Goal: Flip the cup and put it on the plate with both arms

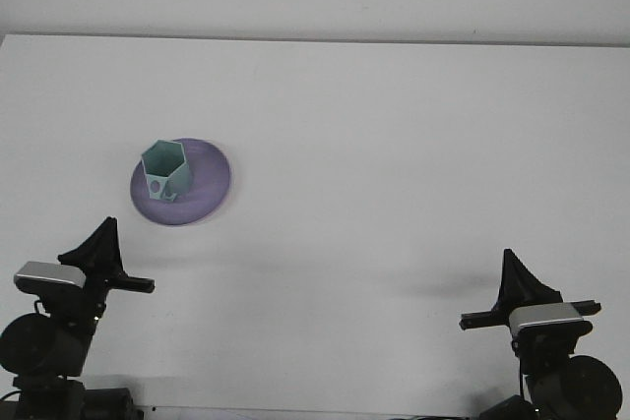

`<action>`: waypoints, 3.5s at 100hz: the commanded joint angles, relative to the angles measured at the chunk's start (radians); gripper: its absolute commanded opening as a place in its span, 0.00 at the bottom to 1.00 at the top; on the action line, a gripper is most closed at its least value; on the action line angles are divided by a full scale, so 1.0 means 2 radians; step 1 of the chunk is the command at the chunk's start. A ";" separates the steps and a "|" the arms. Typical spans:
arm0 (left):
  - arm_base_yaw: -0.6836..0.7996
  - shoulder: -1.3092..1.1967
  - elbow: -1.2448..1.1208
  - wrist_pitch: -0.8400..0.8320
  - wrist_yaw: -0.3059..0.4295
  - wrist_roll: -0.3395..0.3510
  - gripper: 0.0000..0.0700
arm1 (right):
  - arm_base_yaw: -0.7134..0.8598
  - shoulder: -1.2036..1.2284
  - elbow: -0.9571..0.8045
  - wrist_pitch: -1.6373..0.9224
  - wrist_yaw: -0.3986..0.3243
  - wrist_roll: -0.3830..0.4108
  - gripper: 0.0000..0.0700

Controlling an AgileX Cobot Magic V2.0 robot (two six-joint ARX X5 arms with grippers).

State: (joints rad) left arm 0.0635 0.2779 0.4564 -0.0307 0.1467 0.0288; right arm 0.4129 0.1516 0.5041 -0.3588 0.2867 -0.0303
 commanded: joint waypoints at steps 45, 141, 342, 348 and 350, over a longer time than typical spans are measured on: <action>0.001 -0.033 -0.041 0.003 -0.005 -0.077 0.02 | 0.002 -0.008 0.006 -0.007 0.001 0.004 0.00; -0.048 -0.138 -0.199 0.101 -0.026 -0.003 0.02 | 0.002 -0.007 0.006 -0.006 0.001 0.004 0.00; -0.048 -0.137 -0.221 0.107 -0.027 0.002 0.02 | -0.187 -0.075 -0.246 0.159 -0.183 -0.109 0.00; -0.048 -0.137 -0.221 0.108 -0.027 0.002 0.02 | -0.187 -0.075 -0.246 0.160 -0.183 -0.113 0.00; -0.048 -0.136 -0.221 0.106 -0.027 0.002 0.02 | -0.187 -0.075 -0.246 0.161 -0.183 -0.115 0.00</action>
State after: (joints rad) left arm -0.0334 0.0048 0.0334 0.1722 0.0994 0.0174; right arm 0.0383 0.0032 0.0151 -0.0605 -0.0765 -0.2405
